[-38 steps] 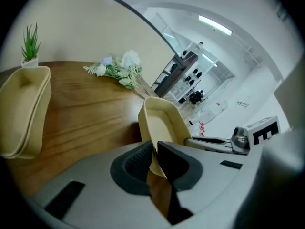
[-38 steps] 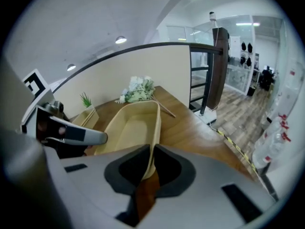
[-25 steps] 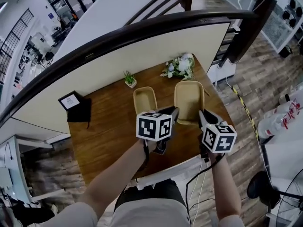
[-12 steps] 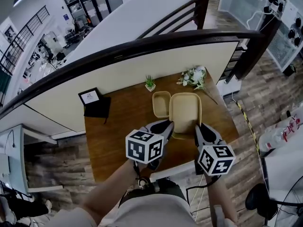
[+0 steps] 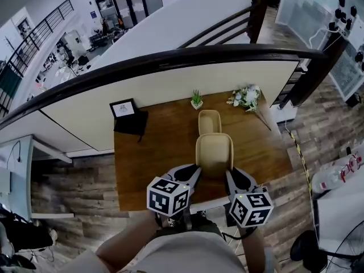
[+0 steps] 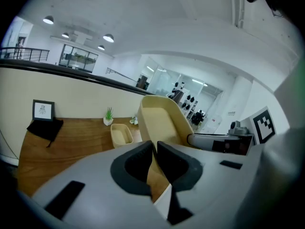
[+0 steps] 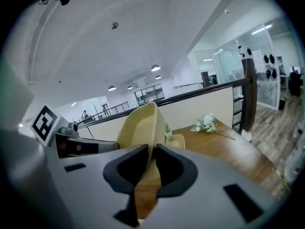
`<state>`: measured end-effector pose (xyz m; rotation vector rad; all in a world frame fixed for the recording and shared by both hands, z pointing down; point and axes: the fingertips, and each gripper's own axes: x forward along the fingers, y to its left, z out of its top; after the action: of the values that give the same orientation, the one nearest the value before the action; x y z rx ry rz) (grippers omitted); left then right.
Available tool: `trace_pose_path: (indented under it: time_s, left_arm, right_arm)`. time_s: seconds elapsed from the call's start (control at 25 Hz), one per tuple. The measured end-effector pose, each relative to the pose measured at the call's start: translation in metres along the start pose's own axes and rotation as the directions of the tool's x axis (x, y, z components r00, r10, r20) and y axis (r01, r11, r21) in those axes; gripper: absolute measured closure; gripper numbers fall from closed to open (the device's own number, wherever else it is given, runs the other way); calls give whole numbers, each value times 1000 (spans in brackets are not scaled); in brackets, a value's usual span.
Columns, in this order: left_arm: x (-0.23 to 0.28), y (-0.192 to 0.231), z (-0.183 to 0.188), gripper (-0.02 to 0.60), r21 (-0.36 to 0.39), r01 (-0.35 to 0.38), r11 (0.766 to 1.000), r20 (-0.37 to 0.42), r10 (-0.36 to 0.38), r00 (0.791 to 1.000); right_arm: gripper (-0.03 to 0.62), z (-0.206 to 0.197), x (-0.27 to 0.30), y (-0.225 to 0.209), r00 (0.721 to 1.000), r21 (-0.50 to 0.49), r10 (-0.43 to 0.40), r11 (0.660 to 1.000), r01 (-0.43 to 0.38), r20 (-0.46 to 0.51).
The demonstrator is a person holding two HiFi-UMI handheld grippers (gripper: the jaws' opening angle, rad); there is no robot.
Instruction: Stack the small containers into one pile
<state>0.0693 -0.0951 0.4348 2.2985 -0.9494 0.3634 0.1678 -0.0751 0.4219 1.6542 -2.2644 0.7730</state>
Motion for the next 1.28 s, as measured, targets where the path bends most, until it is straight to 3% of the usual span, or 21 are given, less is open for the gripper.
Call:
trace_pose_path:
  time_s: [0.36,0.68,0.84,1.0,1.28]
  left_arm:
    - [-13,19,16,548,30,-29,999,44,28,999]
    - [20,45,67,548,79,-51,996,92,44,995]
    - [43,61,91,546,29,-25,999,97,23,995]
    - [75,81,111,546,19,-40,999,93,38,995]
    - [146,131,99,548,-111,-81,991,-18,79,997]
  right_arm:
    - [542,5,23,14,1000,10,21,1000,-21,-3]
    - [548,53,71,-9,998,87,52,995,-55,35]
    - [554,75,103,-26,998,61,68,996,-69,18]
    - [559,84,141,-46,999,10,16,1000,-16,-28]
    - [562,64,209,-88,987,60,-16,998,26,-162]
